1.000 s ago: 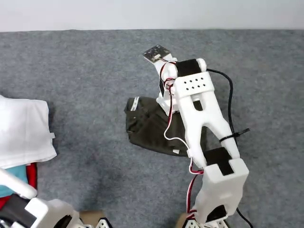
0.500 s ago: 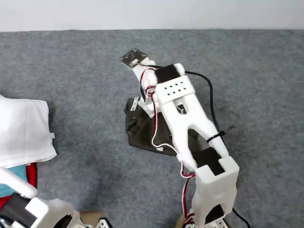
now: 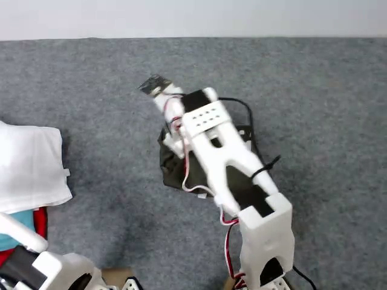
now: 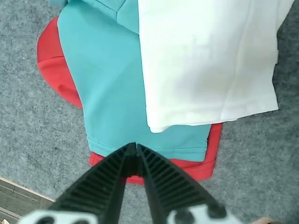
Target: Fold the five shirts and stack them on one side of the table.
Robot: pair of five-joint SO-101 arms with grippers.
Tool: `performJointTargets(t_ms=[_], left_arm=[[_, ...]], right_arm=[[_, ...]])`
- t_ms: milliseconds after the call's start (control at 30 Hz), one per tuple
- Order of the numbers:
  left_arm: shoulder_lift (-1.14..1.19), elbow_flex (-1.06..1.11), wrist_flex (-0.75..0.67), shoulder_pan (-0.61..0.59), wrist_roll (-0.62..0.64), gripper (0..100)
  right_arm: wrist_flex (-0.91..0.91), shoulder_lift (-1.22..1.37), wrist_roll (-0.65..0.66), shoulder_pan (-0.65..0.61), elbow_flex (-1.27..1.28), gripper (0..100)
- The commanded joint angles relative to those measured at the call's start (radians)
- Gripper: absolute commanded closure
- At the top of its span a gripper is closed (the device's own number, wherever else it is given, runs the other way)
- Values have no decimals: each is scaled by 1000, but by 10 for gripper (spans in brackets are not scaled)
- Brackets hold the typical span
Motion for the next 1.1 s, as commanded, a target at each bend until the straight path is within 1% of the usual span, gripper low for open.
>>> performJointTargets(t_ms=[0, 100, 200, 300, 433, 500, 667, 767, 833, 900, 967, 1067], left_arm=[[-35, -2, 3, 8, 9, 993], [-35, -2, 3, 8, 9, 993], [-35, -2, 5, 8, 9, 993], [-35, -2, 6, 8, 9, 993], [-35, -2, 6, 8, 9, 993], [-35, -2, 6, 8, 9, 993], [-35, -2, 6, 8, 9, 993], [-35, -2, 6, 8, 9, 993], [-35, -2, 6, 8, 9, 993], [-35, -2, 6, 8, 9, 993], [-35, -2, 6, 8, 9, 993], [-35, -2, 6, 8, 9, 993]], right_arm=[[-16, -8, -3, -70, -104, 763], [-42, -8, -3, -90, -175, 776], [-10, -8, -3, -79, -226, 801], [61, -7, -3, -24, -224, 846], [154, 24, 0, 93, -224, 947], [199, 50, 29, 150, -224, 989], [311, 134, 92, 255, -224, 988], [321, 162, 98, 283, -224, 988], [321, 180, 98, 275, -224, 988], [323, 200, 97, 239, -224, 988], [325, 209, 94, 171, -224, 988], [325, 209, 92, 33, -229, 988]])
